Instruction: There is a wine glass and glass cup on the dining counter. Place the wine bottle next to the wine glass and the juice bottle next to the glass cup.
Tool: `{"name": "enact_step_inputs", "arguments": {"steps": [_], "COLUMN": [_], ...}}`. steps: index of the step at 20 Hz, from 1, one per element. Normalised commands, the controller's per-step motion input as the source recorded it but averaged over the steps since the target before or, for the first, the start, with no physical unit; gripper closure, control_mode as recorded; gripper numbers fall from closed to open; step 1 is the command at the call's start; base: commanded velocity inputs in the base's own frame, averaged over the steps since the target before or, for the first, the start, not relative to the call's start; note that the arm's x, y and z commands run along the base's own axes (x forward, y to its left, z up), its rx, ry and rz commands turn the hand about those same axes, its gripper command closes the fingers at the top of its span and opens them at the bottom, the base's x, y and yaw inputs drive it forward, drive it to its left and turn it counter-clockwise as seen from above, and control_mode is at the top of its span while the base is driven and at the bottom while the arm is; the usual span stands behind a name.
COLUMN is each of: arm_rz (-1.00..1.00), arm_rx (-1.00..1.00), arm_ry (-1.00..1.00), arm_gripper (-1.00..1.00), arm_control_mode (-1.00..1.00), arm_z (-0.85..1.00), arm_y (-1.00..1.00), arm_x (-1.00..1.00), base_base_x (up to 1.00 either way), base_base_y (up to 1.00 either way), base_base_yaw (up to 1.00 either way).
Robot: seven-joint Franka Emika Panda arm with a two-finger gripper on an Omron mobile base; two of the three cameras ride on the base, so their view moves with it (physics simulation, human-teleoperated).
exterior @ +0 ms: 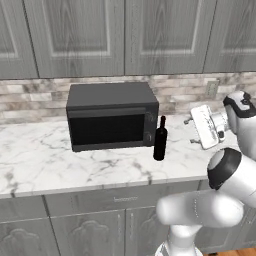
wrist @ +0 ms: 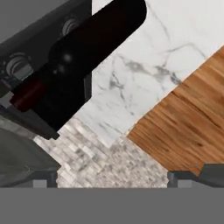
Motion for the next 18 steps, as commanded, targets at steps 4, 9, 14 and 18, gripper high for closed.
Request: {"name": "enact_step_inputs", "arguments": {"steps": [4,9,14,18], "arm_rz": [-0.09,-0.06,-0.01,0.0], "arm_rx": [0.34,0.2,0.1,0.04], "arm_ry": [0.26,0.21,0.16,0.13], "arm_gripper": [-1.0,-1.0,-1.0,-1.0], "arm_control_mode": [-1.0,-1.0,-1.0,-1.0], "arm_z": [-0.16,-0.07,-0.16,-0.22], "arm_y": [0.04,0.21,0.33,0.23], "arm_x": [0.6,0.29,0.01,0.13], "base_base_x": [0.0,0.0,0.0,0.0], "base_base_y": [0.0,0.0,0.0,0.0], "base_base_yaw": [0.0,0.0,0.0,0.0]}}
